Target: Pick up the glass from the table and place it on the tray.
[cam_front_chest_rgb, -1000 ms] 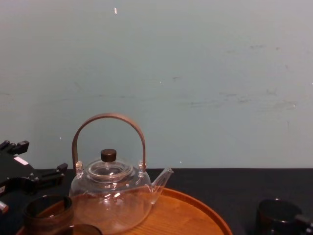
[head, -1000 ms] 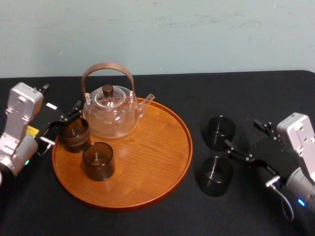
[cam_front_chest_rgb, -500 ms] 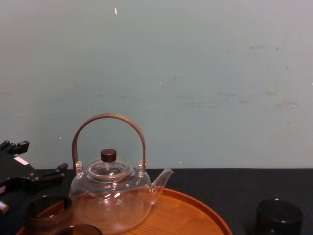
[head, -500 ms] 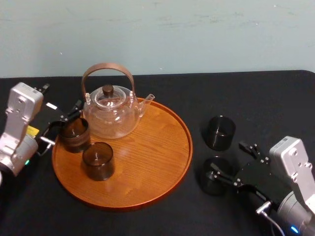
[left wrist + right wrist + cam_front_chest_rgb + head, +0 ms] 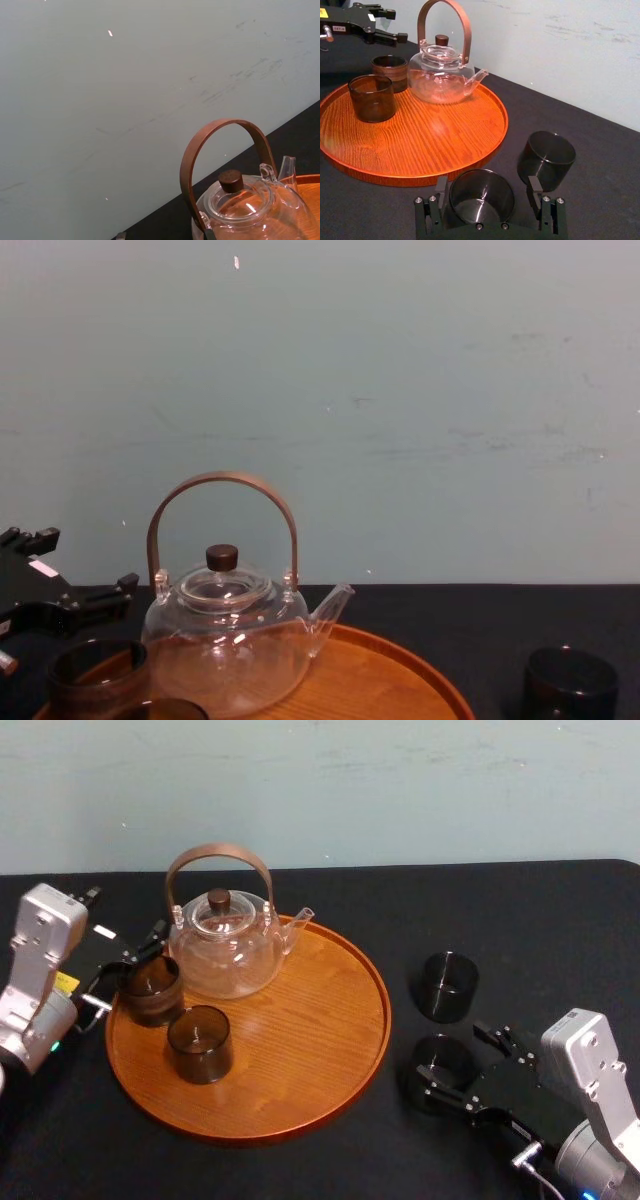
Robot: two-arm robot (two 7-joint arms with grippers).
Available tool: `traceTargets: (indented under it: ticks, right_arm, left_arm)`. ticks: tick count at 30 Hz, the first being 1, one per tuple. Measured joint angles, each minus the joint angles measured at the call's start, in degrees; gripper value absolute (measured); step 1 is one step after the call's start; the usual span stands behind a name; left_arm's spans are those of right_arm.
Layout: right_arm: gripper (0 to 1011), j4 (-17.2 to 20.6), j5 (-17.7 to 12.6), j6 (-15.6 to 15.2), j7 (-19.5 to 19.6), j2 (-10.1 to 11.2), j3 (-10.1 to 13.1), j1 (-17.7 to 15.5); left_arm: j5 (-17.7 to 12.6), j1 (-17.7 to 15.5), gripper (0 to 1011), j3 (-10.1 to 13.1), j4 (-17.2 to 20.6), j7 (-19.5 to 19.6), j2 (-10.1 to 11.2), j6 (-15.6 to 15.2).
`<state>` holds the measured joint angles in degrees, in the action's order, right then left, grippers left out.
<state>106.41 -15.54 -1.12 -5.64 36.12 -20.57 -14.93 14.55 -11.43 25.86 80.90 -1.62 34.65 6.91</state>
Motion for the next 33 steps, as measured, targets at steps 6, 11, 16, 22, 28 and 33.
traceTargets:
  ticks: [6,11,16,22,28,33]
  right_arm:
    - [1004,-0.1,0.5,-0.4,-1.0,-0.7,0.2,-0.2]
    - [1004,-0.5,0.7,-0.9,-1.7,-1.3,0.6,-0.3]
    - [1004,-1.0,0.8,-1.1,-2.5,-2.0,1.1,-0.6]
    - [1004,-1.4,1.0,-1.3,-3.3,-2.8,1.6,-0.9]
    - [1004,-1.8,1.3,-1.5,-4.0,-3.7,2.4,-1.3]
    - [1004,-2.1,1.4,-1.6,-4.6,-4.3,2.9,-1.4]
  left_arm:
    - [0.0,0.0,1001,0.0,0.0,0.0,0.0,0.0]
    - [0.0,0.0,1001,0.0,0.0,0.0,0.0,0.0]
    - [0.0,0.0,1001,0.0,0.0,0.0,0.0,0.0]
    - [0.0,0.0,1001,0.0,0.0,0.0,0.0,0.0]
    - [0.0,0.0,1001,0.0,0.0,0.0,0.0,0.0]
    - [0.0,0.0,1001,0.0,0.0,0.0,0.0,0.0]
